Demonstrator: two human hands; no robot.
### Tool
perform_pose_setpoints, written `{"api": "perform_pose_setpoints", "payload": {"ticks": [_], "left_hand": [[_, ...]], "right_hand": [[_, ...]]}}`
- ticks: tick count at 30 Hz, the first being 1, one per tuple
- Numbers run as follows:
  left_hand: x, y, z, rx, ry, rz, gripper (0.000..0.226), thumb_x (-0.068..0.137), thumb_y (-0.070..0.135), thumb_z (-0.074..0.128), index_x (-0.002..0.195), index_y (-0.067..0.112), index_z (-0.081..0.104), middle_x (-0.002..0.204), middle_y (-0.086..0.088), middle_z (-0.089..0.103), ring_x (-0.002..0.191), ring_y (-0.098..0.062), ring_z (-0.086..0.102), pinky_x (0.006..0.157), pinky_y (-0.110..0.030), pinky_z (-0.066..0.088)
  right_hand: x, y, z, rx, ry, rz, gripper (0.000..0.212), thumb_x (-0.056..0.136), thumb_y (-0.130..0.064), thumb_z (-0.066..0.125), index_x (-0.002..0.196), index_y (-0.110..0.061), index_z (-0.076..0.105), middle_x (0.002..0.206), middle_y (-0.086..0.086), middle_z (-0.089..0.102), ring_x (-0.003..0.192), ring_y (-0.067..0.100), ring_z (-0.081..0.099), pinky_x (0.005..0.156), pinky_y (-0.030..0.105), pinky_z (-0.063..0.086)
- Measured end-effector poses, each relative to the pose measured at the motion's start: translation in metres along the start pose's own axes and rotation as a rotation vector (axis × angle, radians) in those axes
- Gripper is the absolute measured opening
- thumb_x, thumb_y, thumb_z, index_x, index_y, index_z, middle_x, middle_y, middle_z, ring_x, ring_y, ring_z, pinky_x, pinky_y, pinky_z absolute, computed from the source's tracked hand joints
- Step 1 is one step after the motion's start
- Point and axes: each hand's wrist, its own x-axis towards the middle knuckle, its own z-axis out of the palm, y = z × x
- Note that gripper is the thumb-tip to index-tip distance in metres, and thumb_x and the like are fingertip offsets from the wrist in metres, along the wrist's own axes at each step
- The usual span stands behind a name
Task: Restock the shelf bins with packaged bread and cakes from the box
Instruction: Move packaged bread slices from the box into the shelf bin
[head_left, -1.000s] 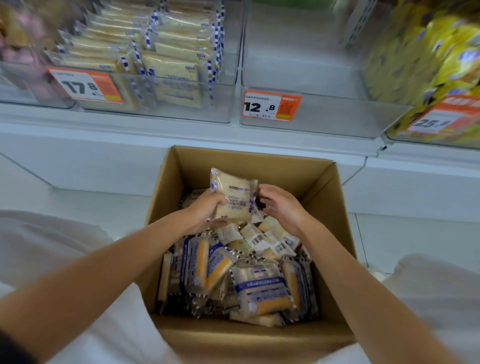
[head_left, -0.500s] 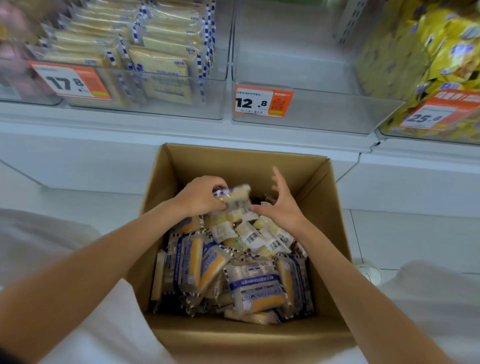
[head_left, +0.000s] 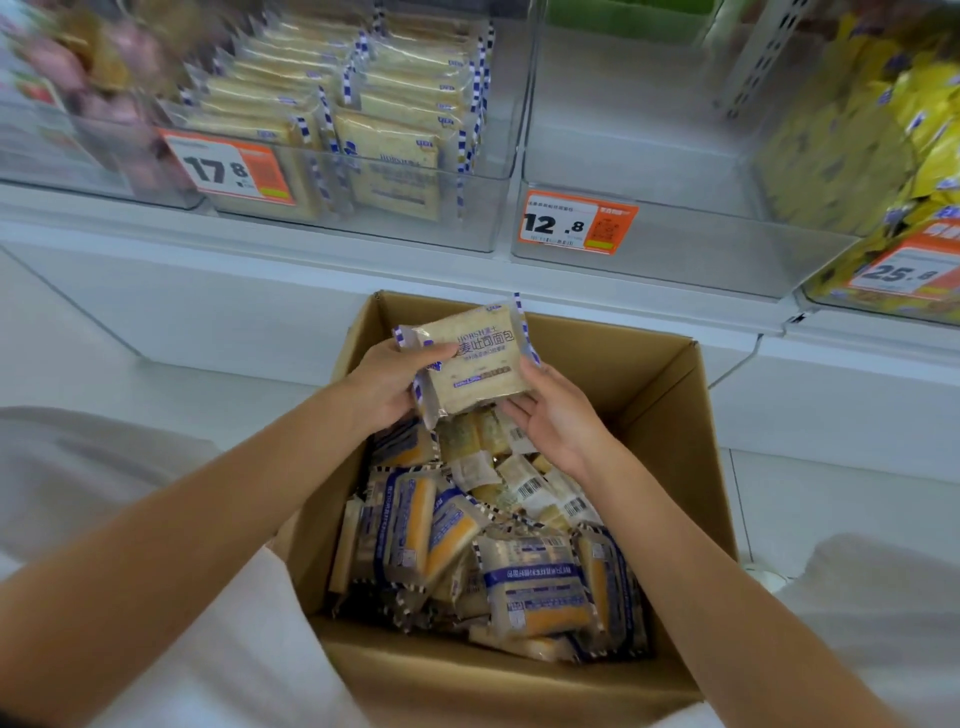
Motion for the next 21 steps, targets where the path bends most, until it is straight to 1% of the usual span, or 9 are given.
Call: {"api": "perform_pose_setpoints", "payload": {"ticks": [2,4,6,10,12,14,16,19,21], "left_hand": [[-0.006,0.014,-0.014,-0.028,0.085,0.085,0.037,0.085,0.01,0.072,0.12,0.002,0.064,0.115,-0.019,0.07,0.102,-0.032,0.07,0.077,-0.041,0.06],[-0.013,0.028,-0.031,-0.023,0.131,0.128,0.034,0.089,0.013,0.069,0.121,0.003,0.063,0.112,-0.018,0.072,0.097,-0.031,0.071,0.063,-0.038,0.061],[-0.018,0.035,-0.05,-0.032,0.154,0.14,0.034,0.092,0.015,0.066,0.124,0.003,0.062,0.111,-0.017,0.072,0.097,-0.031,0.072,0.061,-0.038,0.061],[-0.024,0.035,-0.08,-0.081,0.175,0.162,0.037,0.094,0.014,0.064,0.129,0.003,0.059,0.115,-0.016,0.071,0.103,-0.032,0.07,0.071,-0.044,0.062],[-0.024,0.034,-0.089,-0.091,0.196,0.17,0.039,0.093,0.014,0.064,0.13,0.004,0.059,0.114,-0.015,0.072,0.102,-0.032,0.071,0.07,-0.045,0.062],[-0.024,0.034,-0.095,-0.099,0.215,0.178,0.037,0.093,0.014,0.065,0.129,0.005,0.059,0.114,-0.015,0.072,0.101,-0.031,0.071,0.068,-0.044,0.061],[-0.023,0.036,-0.097,-0.099,0.237,0.193,0.03,0.094,0.013,0.064,0.123,0.006,0.062,0.111,-0.014,0.073,0.097,-0.029,0.073,0.064,-0.041,0.06],[-0.021,0.037,-0.095,-0.085,0.256,0.218,0.014,0.096,0.011,0.06,0.11,0.011,0.064,0.105,-0.012,0.073,0.086,-0.024,0.074,0.058,-0.037,0.06],[-0.017,0.036,-0.091,-0.037,0.245,0.25,0.022,0.097,0.011,0.059,0.118,0.007,0.063,0.11,-0.013,0.072,0.094,-0.027,0.073,0.064,-0.039,0.061]], "right_hand": [[0.006,0.009,0.005,-0.213,0.012,-0.011,0.033,0.101,-0.031,0.051,0.13,-0.015,0.052,0.121,0.01,0.067,0.112,0.022,0.065,0.096,0.034,0.051],[0.014,0.02,0.003,-0.827,0.046,-0.162,0.032,0.098,-0.023,0.057,0.129,-0.019,0.054,0.12,0.004,0.065,0.113,0.02,0.063,0.098,0.036,0.05],[0.027,0.036,-0.001,-1.446,-0.093,-0.319,0.047,0.09,-0.012,0.06,0.135,-0.023,0.052,0.133,0.001,0.059,0.123,0.019,0.054,0.104,0.037,0.044],[0.058,0.075,0.005,-1.88,-0.423,-0.397,0.075,0.086,-0.004,0.063,0.15,-0.029,0.034,0.16,0.005,0.026,0.146,0.026,0.024,0.111,0.045,0.032],[0.073,0.087,0.007,-2.027,-0.459,-0.424,0.063,0.088,-0.007,0.063,0.144,-0.03,0.045,0.163,0.006,0.018,0.15,0.025,0.013,0.113,0.05,0.026],[0.084,0.09,0.005,-1.999,-0.475,-0.463,0.041,0.09,-0.016,0.065,0.129,-0.028,0.063,0.159,0.007,0.029,0.149,0.026,0.017,0.113,0.052,0.028],[0.085,0.085,0.006,-1.774,-0.381,-0.497,0.023,0.091,-0.026,0.066,0.112,-0.026,0.074,0.147,0.008,0.048,0.145,0.03,0.029,0.113,0.054,0.029],[0.066,0.048,0.012,-1.519,-0.207,-0.467,0.02,0.098,-0.029,0.057,0.105,-0.022,0.074,0.129,0.0,0.063,0.132,0.015,0.042,0.117,0.045,0.02],[0.045,0.014,0.019,-1.336,-0.101,-0.47,0.025,0.101,-0.03,0.05,0.095,-0.02,0.071,0.103,0.0,0.072,0.101,0.009,0.062,0.094,0.035,0.044]]}}
